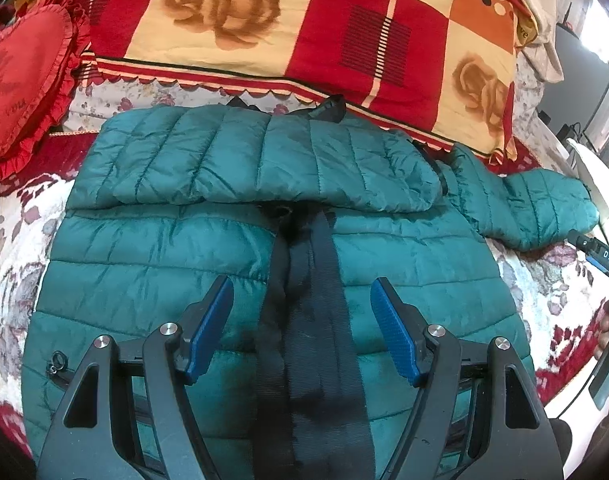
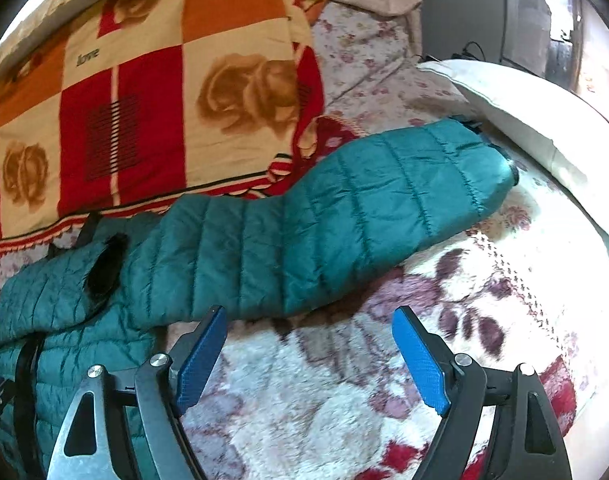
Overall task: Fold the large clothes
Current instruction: 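Move the right gripper to the other sleeve's cuff and grasp it, then carry the held teal sleeve across the jacket body with the right gripper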
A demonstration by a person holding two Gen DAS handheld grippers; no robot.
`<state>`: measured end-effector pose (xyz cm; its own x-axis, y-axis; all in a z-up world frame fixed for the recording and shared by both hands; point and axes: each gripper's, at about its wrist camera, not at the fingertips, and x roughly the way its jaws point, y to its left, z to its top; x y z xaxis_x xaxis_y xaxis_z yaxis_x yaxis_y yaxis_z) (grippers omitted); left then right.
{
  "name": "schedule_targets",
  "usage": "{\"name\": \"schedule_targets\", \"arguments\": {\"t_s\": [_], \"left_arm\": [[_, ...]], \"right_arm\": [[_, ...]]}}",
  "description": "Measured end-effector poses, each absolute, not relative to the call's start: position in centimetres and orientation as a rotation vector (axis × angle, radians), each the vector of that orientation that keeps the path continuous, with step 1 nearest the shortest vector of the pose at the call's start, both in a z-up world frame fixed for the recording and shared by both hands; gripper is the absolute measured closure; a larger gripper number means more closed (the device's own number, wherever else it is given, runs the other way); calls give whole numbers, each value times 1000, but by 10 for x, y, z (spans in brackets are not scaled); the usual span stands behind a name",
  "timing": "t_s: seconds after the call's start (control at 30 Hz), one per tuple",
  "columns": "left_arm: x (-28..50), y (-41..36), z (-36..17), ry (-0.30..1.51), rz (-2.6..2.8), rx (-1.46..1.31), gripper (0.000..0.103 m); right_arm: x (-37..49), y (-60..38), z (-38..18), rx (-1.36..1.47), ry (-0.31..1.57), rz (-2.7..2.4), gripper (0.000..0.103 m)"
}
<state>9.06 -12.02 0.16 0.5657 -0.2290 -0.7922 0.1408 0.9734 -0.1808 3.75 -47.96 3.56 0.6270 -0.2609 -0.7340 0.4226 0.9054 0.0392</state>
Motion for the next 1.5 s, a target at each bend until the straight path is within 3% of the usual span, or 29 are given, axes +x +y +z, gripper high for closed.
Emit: {"name": "schedule_targets", "arguments": {"t_s": [0.4,0.53,1.3,1.33,1.4,1.47,1.5], "left_arm": [[91,-115,0,949,-218,-115,31],[91,-115,-2,956,-219,-115,31],[89,-105,0,957,-238,-131,31],[90,-105,-1,958,-237,-130,31],[91,-104,-2,961,-235,-134,31],[93,-101,-4,967,-230,-144,31],[94,-100,-5,970,-228,-150,31]], "right_arm": [[34,-528,42,302,779,-476,20],[30,-555,47,372,754,-525,14],[80,-640,43,498,680,-675,14],[83,-640,42,487,682,-681,16],[89,-637,42,445,689,-693,35],[89,-636,42,422,684,-687,63],[87,-636,43,426,668,-675,68]]}}
